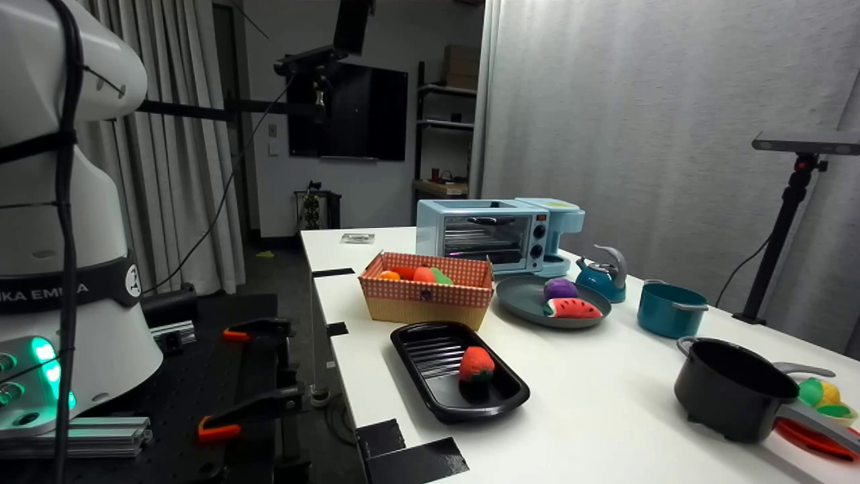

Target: Put the plush toy on the tray in the box

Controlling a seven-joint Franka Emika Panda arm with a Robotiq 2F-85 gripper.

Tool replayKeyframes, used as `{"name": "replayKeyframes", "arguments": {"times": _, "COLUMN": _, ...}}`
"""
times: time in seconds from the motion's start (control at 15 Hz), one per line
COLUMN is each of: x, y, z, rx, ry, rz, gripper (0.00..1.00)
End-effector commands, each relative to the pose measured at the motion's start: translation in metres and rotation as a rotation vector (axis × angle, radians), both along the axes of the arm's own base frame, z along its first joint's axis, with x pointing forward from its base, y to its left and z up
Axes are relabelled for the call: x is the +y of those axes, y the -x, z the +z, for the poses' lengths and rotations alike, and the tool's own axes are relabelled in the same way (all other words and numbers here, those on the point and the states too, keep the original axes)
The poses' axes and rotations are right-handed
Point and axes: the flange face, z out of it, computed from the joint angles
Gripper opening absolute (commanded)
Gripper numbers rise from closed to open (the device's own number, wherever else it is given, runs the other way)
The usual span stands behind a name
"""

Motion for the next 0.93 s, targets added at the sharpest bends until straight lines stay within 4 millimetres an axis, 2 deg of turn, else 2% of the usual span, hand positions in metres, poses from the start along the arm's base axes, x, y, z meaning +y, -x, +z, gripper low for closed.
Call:
{"name": "replayKeyframes", "arguments": {"times": 0.0, "x": 0.006, "y": -0.009, "z": -0.008, "rx": -0.010, "ry": 0.002, "rz": 0.028, "gripper": 1.00}}
{"name": "replayKeyframes", "arguments": {"times": 0.47, "x": 0.038, "y": -0.028, "z": -0.039, "rx": -0.005, "ry": -0.049, "rz": 0.145, "gripper": 1.00}}
{"name": "replayKeyframes", "arguments": {"times": 0.87, "x": 0.082, "y": -0.041, "z": -0.076, "rx": -0.008, "ry": -0.154, "rz": 0.266, "gripper": 1.00}}
